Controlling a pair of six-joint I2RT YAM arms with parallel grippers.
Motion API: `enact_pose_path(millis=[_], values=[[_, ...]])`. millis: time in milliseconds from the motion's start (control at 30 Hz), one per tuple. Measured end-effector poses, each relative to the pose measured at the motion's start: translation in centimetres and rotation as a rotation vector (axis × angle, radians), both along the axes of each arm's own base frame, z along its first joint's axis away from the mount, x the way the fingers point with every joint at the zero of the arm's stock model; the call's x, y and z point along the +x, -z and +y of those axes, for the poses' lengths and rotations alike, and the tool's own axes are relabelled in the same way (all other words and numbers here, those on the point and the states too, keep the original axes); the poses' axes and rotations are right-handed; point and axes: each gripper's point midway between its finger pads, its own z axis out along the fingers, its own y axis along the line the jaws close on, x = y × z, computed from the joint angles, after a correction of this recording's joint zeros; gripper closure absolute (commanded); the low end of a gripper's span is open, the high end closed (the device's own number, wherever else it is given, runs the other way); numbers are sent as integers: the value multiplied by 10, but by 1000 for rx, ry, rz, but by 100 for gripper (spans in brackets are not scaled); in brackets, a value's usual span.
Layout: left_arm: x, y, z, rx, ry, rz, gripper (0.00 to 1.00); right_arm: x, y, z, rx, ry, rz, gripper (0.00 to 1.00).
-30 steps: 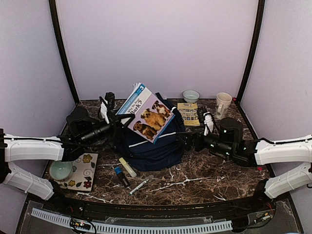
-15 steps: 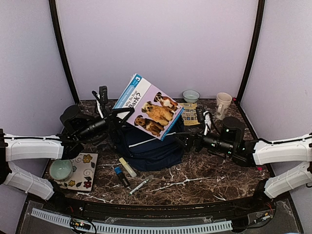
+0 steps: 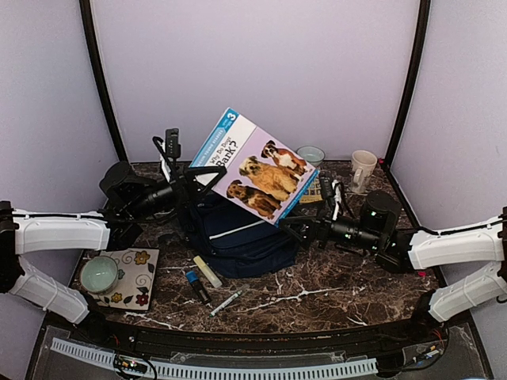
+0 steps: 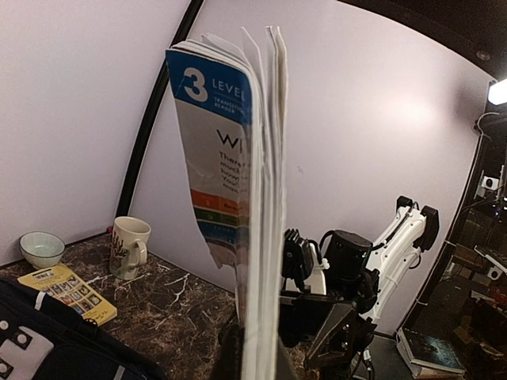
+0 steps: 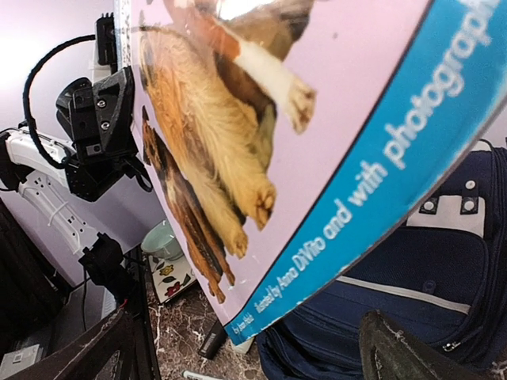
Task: Pack the student bag
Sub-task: Pass from the left arm to the right
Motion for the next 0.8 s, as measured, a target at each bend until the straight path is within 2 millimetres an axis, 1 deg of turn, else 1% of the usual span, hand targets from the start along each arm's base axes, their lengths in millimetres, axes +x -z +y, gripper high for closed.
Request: enact_pose_path(millis=[133,333,500,600,667,800], values=[[3,-9,-8,-8,35,0,100,-3,-8,2,29,-23,-17,1],[0,-4,-16,-17,97,40,100,-7,-8,8,51,-66,-21,4],[-6,-7,-17,-36,145,51,100,-11,-10,13,71,-108,-28,10],[-10,-11,-17,-50,165,49,100,-14,-17,14,93,-125,-46,16],[-12,-14,-16,-57,173,49,100,-17,-23,14,111,-137,-67,23],[-20,-21,-10,-75,180,36,100,-22,-38,12,150,-156,-107,41]])
